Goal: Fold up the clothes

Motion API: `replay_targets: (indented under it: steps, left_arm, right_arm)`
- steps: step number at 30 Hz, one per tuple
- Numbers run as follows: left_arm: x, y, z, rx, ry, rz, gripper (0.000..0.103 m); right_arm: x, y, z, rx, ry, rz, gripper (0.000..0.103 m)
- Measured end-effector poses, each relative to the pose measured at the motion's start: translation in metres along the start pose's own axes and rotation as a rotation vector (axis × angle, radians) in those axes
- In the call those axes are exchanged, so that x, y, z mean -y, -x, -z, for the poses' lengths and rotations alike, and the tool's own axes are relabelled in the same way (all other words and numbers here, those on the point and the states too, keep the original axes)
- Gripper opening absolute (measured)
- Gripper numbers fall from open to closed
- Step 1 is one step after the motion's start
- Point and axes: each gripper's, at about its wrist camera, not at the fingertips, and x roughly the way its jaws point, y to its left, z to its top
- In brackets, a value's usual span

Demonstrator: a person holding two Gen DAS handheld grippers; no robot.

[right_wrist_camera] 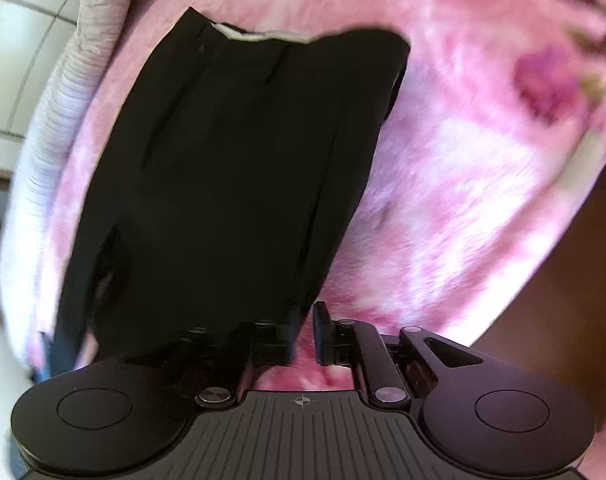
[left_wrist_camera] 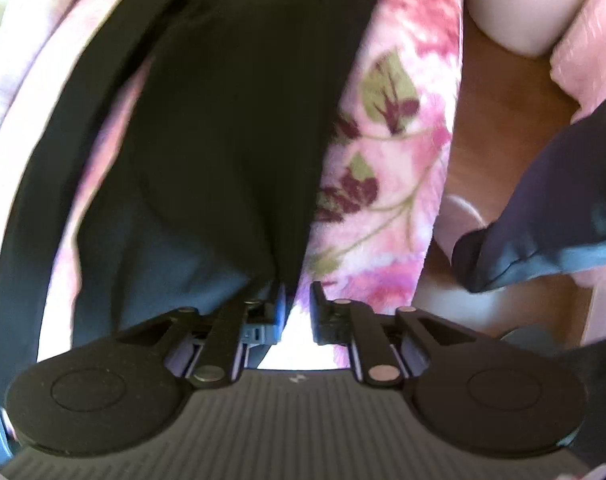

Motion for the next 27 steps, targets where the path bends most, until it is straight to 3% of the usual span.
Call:
replay_targets:
  steps: [3, 6, 9, 11, 15, 17, 22, 24, 27]
  left_arm:
    - [-0.025, 0.003, -0.006, 0.032, 0.035, -0.066, 0.018]
    - [-0.056, -0.003, -0.016, 0.066, 0.062, -0.154, 0.031]
    - [-0.086, -0.009, -0.027, 0.1, 0.088, -0.243, 0.035]
    - [-0.107, -0.028, -0.046, 0.148, 0.08, -0.258, 0.035]
    - [-0.138, -0.049, -0.075, 0.235, 0.087, -0.203, 0.035]
    - [-0.137, -0.05, -0.068, 0.237, 0.101, -0.187, 0.035]
    - [-0.134, -0.053, -0.052, 0.242, 0.137, -0.15, 0.034]
    - [-0.133, -0.054, -0.045, 0.244, 0.151, -0.135, 0.034]
    - [-0.131, -0.056, -0.035, 0.247, 0.172, -0.112, 0.034]
  right_arm:
    - [-0.023, 0.018, -0.002, 0.061, 0.115, 0.056, 0.012]
    - [-0.062, 0.025, -0.01, 0.115, 0.274, 0.075, 0.014]
    - [-0.116, 0.0, -0.016, 0.087, 0.456, 0.028, 0.017]
    - [-0.159, -0.03, -0.014, 0.027, 0.601, -0.012, 0.019]
    - [-0.225, -0.085, -0.004, -0.071, 0.883, -0.002, 0.025]
    - [-0.25, -0.109, -0.001, -0.099, 1.019, 0.022, 0.027]
    - [-0.271, -0.172, -0.023, -0.192, 1.105, 0.085, 0.028]
    - [-0.281, -0.19, -0.037, -0.131, 1.142, 0.105, 0.021]
    - [-0.298, -0.203, -0.056, -0.058, 1.155, 0.09, 0.021]
